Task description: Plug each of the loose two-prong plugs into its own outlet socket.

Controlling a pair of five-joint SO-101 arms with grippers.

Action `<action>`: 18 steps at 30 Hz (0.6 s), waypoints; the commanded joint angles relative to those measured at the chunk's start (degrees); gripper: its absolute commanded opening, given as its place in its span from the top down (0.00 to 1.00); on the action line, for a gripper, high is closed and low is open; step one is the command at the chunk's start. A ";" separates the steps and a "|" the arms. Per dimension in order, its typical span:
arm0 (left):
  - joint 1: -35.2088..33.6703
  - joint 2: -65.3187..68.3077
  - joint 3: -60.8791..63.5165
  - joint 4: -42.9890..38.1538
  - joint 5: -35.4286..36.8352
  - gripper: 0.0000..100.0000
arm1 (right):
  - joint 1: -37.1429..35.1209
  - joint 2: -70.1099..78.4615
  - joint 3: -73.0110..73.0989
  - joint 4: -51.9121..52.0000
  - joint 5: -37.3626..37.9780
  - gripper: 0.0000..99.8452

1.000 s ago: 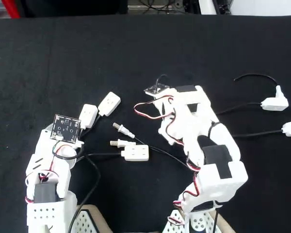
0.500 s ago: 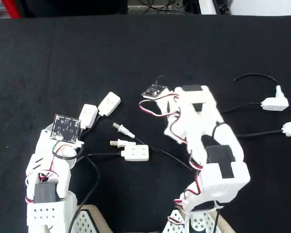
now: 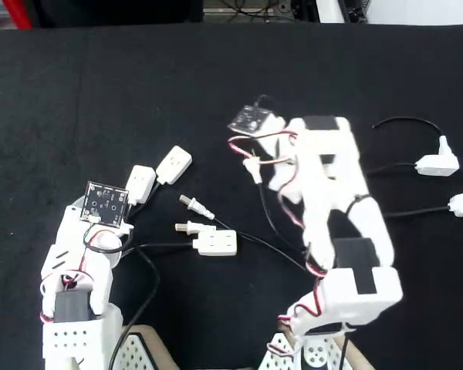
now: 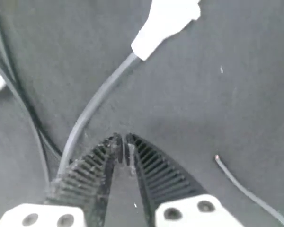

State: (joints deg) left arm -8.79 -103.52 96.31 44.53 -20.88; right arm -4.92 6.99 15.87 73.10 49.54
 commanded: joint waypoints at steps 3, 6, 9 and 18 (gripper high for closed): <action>-0.31 -0.35 1.01 0.44 -0.26 0.97 | -6.95 -2.24 -3.03 -8.62 -10.02 0.78; -0.31 -0.35 1.01 0.44 -0.26 0.97 | -10.20 -1.27 -2.68 -12.31 -11.96 0.70; -0.31 -0.35 1.01 0.44 -0.26 0.97 | -11.43 2.07 -1.89 -15.82 -12.13 0.68; -0.31 -0.35 1.01 0.44 -0.26 0.97 | -3.34 17.71 -8.22 -19.52 -7.03 0.74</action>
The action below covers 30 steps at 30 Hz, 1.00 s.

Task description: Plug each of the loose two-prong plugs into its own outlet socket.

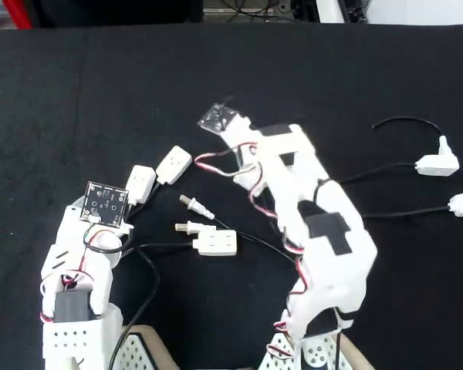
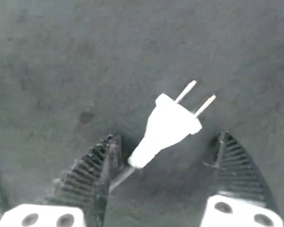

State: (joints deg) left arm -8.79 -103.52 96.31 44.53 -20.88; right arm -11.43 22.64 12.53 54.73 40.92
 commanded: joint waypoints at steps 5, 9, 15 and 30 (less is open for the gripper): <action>-0.31 -0.35 1.01 0.44 -0.26 0.97 | 3.34 2.59 -5.93 -1.32 2.02 0.94; -0.31 -0.35 1.01 0.44 -0.26 0.97 | 3.34 1.45 -5.67 -1.05 2.29 0.93; -0.31 -0.35 1.01 0.44 -0.26 0.97 | 3.43 -6.81 -5.85 7.65 13.19 0.96; -0.31 -0.35 1.01 0.44 -0.26 0.97 | -0.26 -9.71 -10.51 15.56 39.21 0.91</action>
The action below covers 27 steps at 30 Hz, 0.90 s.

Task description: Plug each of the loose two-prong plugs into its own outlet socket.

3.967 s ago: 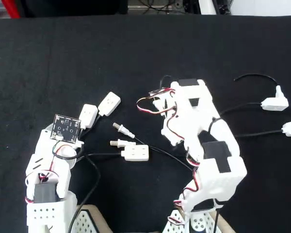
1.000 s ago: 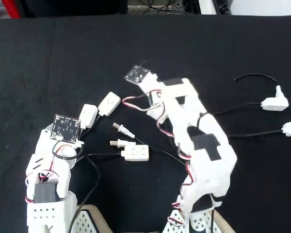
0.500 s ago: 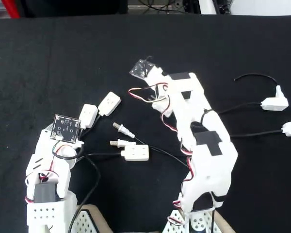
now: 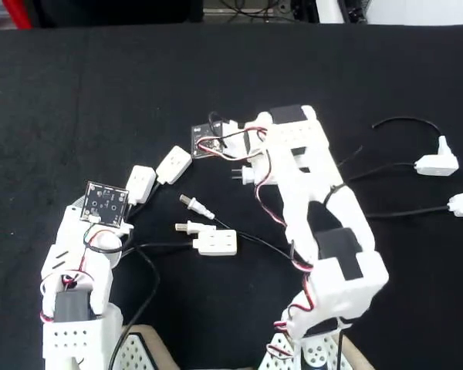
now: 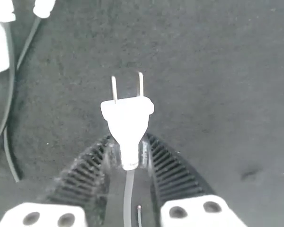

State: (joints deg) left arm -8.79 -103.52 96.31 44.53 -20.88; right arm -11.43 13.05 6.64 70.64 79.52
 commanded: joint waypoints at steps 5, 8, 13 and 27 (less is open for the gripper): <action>-0.31 -0.35 1.01 0.44 -0.18 0.97 | 1.76 0.04 -5.76 1.05 -0.18 0.67; -0.31 -0.35 1.01 0.44 -0.18 0.97 | 2.90 -2.15 -6.11 2.64 -2.81 0.60; -0.31 -0.35 1.01 0.44 -0.18 0.97 | 4.13 -9.71 -5.93 10.11 -20.04 0.70; -0.31 -0.35 1.01 0.53 -0.18 0.97 | 6.95 -14.02 11.91 13.63 -41.41 0.91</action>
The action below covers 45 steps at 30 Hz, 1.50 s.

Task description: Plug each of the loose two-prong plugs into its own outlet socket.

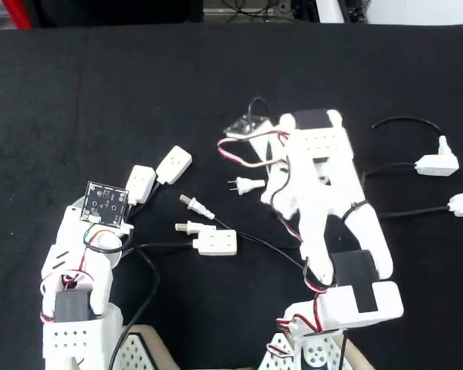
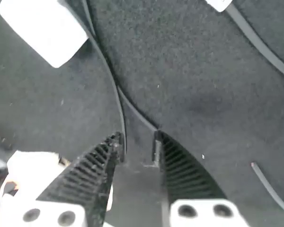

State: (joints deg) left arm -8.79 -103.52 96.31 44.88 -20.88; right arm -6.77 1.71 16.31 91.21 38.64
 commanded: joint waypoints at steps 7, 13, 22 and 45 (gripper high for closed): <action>-0.31 -0.35 1.01 0.18 -0.18 0.97 | 9.85 1.98 9.80 -34.11 -0.44 0.91; -0.31 -0.35 1.01 0.18 -0.18 0.97 | 10.99 13.41 5.49 -39.65 -0.53 0.91; -0.31 -0.35 1.01 0.18 -0.26 0.97 | 11.08 27.03 -13.32 -39.65 -0.97 0.91; -0.31 -0.35 1.01 0.18 -0.35 0.97 | 10.55 27.74 -32.66 -32.97 -1.05 0.90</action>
State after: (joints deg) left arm -8.79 -103.52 96.31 44.88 -20.88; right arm 3.78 30.20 -12.09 58.42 38.11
